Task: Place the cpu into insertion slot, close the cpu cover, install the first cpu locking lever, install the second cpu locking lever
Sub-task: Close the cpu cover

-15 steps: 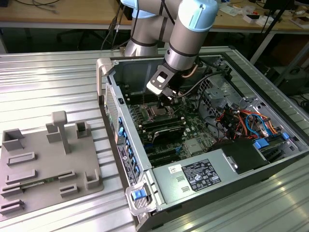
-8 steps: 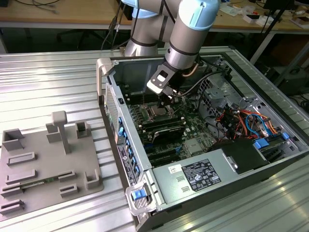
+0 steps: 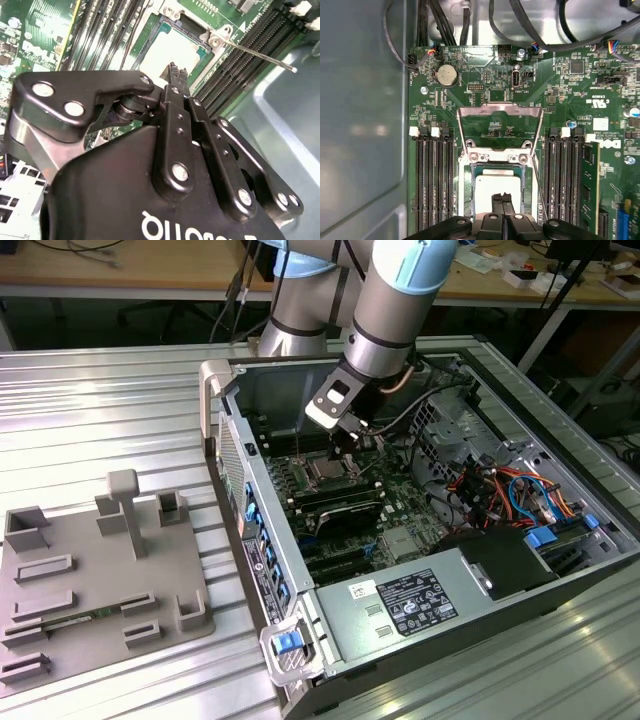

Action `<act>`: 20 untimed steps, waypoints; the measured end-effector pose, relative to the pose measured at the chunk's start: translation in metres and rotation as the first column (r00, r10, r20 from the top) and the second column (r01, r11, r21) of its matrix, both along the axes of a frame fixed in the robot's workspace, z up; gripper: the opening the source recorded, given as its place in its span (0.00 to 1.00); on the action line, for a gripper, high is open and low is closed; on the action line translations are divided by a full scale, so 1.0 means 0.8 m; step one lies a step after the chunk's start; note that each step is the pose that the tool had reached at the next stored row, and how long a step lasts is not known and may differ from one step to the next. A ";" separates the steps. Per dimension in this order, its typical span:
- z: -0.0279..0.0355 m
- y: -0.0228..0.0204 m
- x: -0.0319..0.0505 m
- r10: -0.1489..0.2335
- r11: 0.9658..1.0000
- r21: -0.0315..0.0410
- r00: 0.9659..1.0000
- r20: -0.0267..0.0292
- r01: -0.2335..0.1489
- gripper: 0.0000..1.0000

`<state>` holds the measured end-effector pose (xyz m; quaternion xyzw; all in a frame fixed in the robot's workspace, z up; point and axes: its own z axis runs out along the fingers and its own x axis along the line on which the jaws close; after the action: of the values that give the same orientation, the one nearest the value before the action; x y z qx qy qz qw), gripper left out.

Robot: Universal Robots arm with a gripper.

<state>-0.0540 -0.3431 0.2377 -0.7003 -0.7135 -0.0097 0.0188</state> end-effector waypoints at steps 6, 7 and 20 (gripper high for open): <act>0.0166 0.0000 0.000 0.000 1.000 0.000 1.000 0.001 0.000 0.11; 0.0166 0.0000 0.000 0.000 1.000 0.000 1.000 0.001 0.000 0.11; 0.0201 0.0000 0.009 0.000 1.000 0.000 1.000 0.001 0.000 0.11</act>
<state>-0.0468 -0.3431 0.2538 -0.7003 -0.7135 -0.0101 0.0184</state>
